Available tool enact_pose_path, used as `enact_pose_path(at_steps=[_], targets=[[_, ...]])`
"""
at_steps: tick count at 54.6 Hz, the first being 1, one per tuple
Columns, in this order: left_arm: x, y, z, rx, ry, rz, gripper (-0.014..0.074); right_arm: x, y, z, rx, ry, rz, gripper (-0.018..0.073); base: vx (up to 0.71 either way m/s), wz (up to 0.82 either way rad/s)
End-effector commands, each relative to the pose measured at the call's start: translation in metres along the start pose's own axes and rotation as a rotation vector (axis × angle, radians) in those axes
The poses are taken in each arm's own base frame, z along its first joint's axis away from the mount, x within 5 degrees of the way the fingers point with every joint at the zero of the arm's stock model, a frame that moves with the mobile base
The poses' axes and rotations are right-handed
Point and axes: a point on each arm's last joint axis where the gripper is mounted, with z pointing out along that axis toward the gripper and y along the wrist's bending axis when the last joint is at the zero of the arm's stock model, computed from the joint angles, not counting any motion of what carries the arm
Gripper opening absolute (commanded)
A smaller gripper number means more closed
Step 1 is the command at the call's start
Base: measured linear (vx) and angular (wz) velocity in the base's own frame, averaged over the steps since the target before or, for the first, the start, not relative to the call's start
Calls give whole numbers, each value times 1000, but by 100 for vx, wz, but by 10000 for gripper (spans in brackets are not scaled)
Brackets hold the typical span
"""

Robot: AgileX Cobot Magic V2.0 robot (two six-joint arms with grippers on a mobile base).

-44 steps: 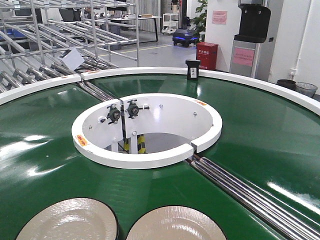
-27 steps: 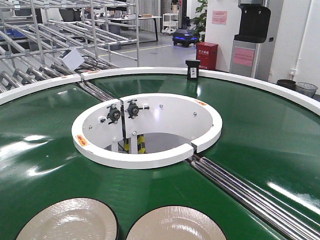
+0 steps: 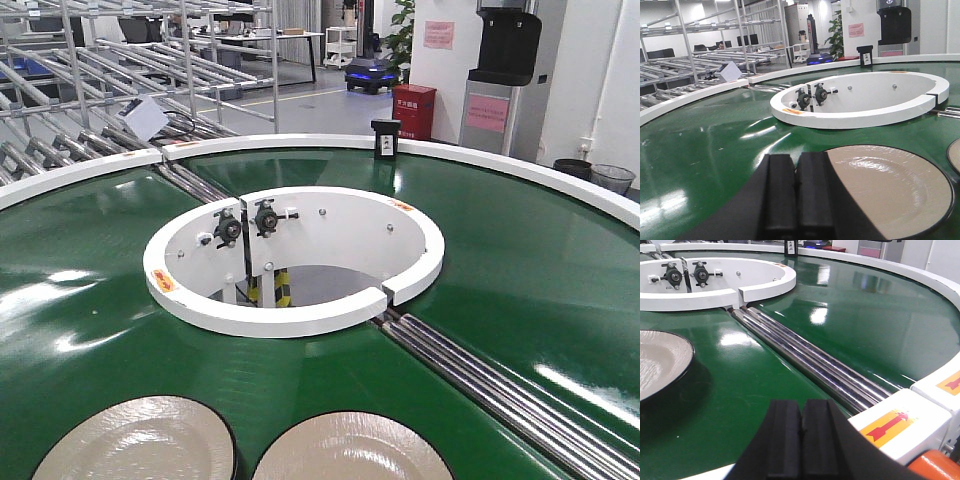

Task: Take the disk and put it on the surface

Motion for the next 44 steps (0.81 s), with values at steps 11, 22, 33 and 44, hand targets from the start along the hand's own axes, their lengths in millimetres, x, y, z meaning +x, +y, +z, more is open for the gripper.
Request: enact_pose_path(at_steps=[11,22,33,44], targets=[[-19,2,-3,-19,-249,-9,1,-30,0,-6,8,-338,-47,-9,0,0],[-42,7,-10,-38,-468,-189,1,-54,0,-18,4,-596,-10,-9,0,0],[-111,10,-20,-11,-413,-156,1,-130,-5,-59,1,-789,72,-9,0,0],[-215,15,6,-18,-377,-33,1,-236,-9,-57,10,-633,17,-9,0,0]])
